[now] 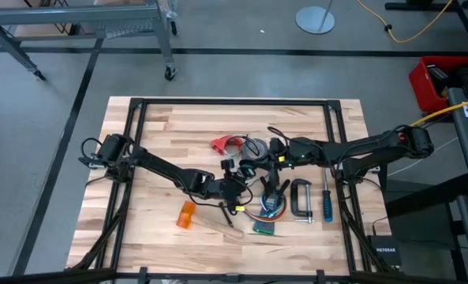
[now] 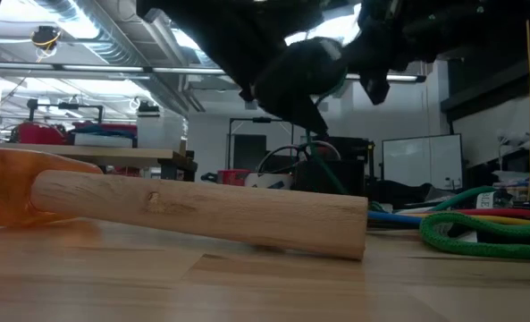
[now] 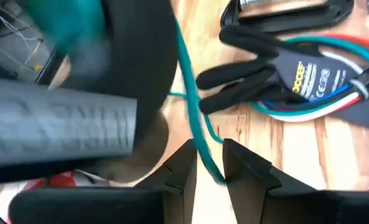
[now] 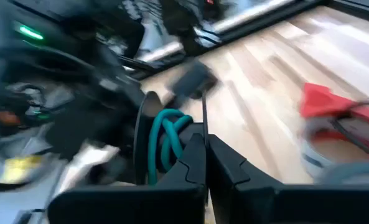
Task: Coil cords
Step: Coil the blue wire onto the spool
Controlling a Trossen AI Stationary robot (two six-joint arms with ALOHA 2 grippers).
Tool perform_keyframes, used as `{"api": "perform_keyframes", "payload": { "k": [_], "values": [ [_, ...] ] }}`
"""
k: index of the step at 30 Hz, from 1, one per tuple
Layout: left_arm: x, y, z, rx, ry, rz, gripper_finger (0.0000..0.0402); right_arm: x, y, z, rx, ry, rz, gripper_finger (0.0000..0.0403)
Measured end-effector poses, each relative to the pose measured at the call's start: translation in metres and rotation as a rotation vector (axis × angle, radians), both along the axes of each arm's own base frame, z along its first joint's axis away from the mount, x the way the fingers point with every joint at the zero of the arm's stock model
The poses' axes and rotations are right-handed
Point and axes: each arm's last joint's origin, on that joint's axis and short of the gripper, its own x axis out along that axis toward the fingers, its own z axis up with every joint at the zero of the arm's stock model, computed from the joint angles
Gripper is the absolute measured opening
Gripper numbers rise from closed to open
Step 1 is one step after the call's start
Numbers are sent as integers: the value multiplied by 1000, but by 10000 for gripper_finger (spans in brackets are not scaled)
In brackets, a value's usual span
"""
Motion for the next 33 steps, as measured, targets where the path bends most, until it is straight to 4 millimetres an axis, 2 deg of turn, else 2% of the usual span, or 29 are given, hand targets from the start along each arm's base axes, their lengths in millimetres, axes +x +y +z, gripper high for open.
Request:
{"api": "perform_keyframes", "payload": {
  "k": [6, 11, 19, 27, 33],
  "values": [
    [-2, 1, -4, 0, 4, 2, 48, -5, 1, 10, 2, -45, 35, 1],
    [-2, 1, -4, -18, -4, 12, 8, -8, 2, 14, 8, -58, 66, 1],
    [-4, 2, -5, -3, 25, 12, 4, -13, 3, 16, 19, -54, 115, 1],
    [-9, 4, -10, 24, 97, 31, 2, -19, 4, 1, 20, 120, 140, 1],
    [-8, 11, -10, -4, 86, 68, 1, -25, 3, -10, 22, 243, 129, 1]
  ]
}}
